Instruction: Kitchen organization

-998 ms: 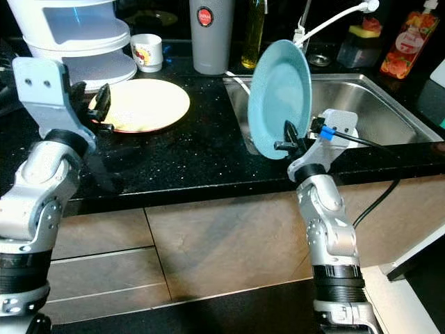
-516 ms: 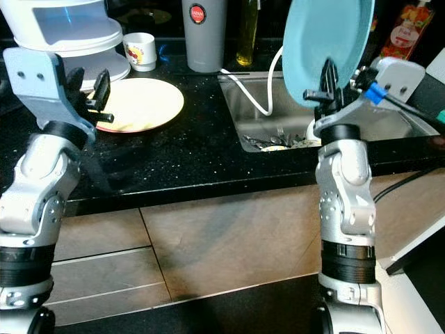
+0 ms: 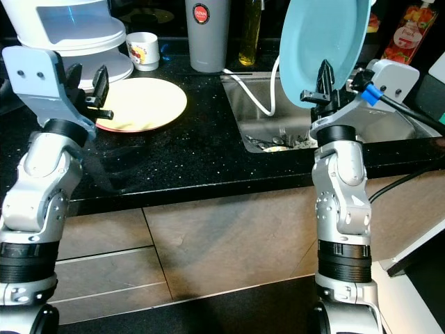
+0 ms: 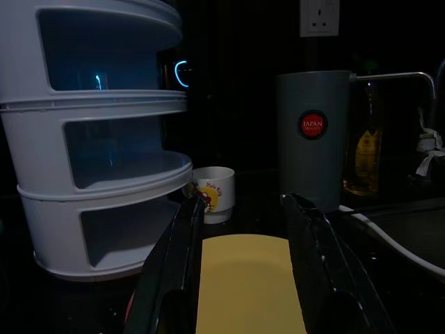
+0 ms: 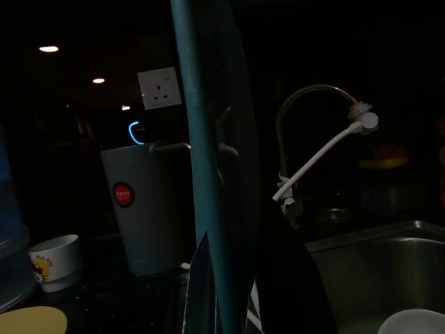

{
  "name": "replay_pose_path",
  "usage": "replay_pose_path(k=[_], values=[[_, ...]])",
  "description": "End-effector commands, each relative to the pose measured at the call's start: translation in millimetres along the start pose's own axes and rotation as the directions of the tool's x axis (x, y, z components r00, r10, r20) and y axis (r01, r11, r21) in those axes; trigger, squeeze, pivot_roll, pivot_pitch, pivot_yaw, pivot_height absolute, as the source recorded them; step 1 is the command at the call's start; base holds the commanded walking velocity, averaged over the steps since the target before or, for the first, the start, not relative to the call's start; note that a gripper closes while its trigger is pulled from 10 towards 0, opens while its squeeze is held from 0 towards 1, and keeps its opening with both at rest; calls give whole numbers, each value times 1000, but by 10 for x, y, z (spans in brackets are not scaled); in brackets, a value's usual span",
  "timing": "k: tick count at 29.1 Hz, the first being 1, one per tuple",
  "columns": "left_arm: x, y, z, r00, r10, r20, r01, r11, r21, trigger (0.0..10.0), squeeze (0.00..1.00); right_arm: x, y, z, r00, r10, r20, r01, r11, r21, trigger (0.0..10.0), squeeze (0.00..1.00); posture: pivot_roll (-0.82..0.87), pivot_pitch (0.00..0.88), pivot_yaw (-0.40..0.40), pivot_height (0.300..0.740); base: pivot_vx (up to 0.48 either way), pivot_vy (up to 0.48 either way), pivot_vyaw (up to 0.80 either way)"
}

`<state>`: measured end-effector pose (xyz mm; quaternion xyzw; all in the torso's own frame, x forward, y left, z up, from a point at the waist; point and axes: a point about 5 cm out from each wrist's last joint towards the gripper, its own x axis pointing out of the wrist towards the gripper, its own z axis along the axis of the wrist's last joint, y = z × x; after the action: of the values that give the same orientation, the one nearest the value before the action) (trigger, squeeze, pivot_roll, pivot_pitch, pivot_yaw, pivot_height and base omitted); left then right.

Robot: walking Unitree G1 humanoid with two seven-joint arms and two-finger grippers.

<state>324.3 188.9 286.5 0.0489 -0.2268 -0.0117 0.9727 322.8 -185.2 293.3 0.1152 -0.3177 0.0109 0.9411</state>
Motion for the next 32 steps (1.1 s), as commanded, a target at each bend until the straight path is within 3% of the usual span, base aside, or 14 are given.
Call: replay_pose_path(k=[1,11,32], values=[[16,-12,-35,1000,6,-6,-6,1000,1,10000,0,24,-42,19,1000,-8,0,8,1000,-8,10000,0,115,37,-51,740,0,0,0],[32,-3,-69,999,35,-9,-35,999,5,10000,0,21,-36,2,1000,2,-8,-2,1000,-11,10000,0,113,32,-52,740,0,-25,0],[59,63,-115,997,72,-23,-72,997,17,10000,0,2,-37,-10,1000,6,-15,-6,1000,-10,10000,0,111,35,-49,740,0,-428,0]])
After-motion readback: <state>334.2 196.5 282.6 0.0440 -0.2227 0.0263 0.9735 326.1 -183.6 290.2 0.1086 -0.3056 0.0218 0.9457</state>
